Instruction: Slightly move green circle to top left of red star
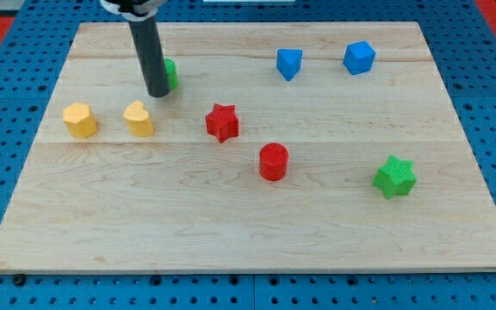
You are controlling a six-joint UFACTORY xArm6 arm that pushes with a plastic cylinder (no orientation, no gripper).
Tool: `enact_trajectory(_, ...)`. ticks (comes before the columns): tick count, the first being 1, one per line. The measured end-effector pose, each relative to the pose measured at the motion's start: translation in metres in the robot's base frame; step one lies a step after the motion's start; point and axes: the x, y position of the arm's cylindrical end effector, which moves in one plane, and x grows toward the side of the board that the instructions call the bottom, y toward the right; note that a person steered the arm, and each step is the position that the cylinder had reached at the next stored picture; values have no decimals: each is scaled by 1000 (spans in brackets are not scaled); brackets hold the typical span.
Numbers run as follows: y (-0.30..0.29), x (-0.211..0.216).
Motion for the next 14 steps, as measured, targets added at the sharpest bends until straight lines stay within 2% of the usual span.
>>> enact_trajectory(2, -45, -29)
enact_trajectory(3, -21, -36)
enact_trajectory(4, 27, -43)
enact_trajectory(6, 27, -77)
enact_trajectory(10, 44, -62)
enact_trajectory(12, 28, -16)
enact_trajectory(13, 105, 16)
enact_trajectory(14, 220, 17)
